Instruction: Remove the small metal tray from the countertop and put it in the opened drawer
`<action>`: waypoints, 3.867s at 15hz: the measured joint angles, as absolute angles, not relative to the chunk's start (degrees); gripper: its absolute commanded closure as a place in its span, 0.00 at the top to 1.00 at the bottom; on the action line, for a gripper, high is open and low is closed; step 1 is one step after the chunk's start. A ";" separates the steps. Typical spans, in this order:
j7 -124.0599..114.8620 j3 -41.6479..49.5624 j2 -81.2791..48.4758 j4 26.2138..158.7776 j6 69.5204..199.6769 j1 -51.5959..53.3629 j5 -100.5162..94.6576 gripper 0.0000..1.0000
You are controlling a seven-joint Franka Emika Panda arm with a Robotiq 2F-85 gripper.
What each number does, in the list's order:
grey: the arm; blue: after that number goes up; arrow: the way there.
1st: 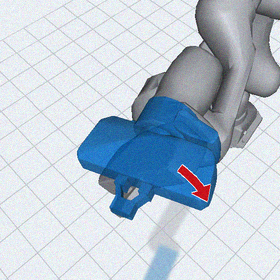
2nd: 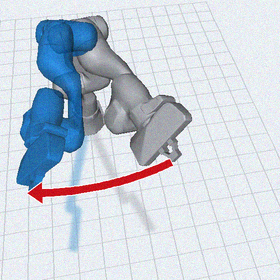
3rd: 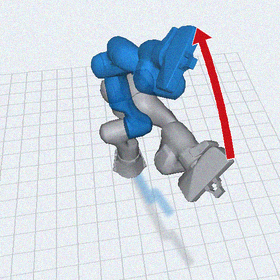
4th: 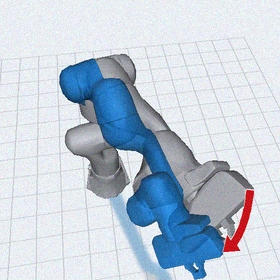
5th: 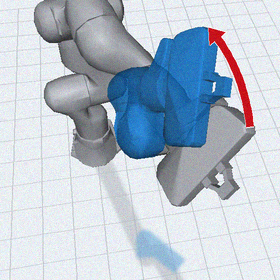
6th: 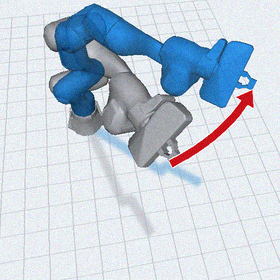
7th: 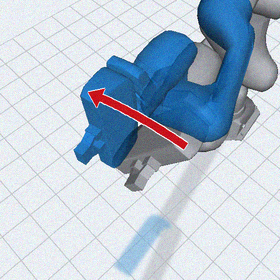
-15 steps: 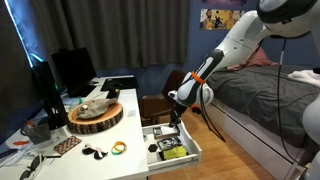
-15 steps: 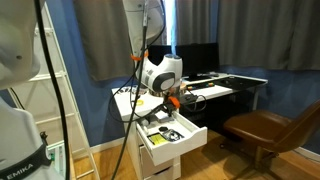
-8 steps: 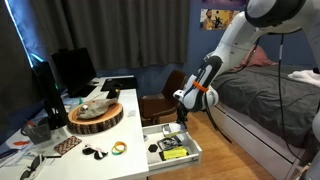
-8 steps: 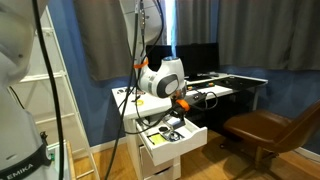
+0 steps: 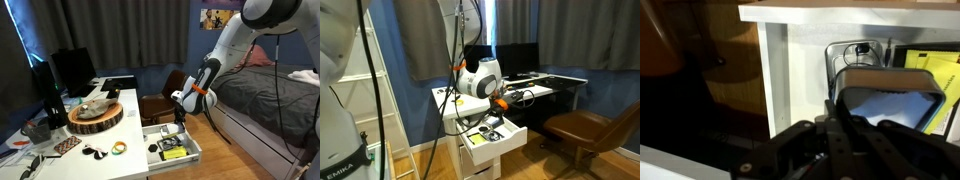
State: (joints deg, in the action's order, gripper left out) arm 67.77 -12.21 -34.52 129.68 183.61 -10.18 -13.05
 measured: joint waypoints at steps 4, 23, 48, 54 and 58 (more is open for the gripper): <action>67.73 -12.55 -38.10 128.78 189.19 -10.19 -16.43 0.01; 66.96 4.28 -58.06 114.22 219.31 5.20 -20.00 0.01; 57.70 6.75 -62.43 108.79 212.66 3.55 -27.67 0.01; 55.32 6.80 -61.31 108.27 205.57 3.53 -27.67 0.42; 55.27 6.81 -60.98 108.12 202.00 3.46 -27.67 0.70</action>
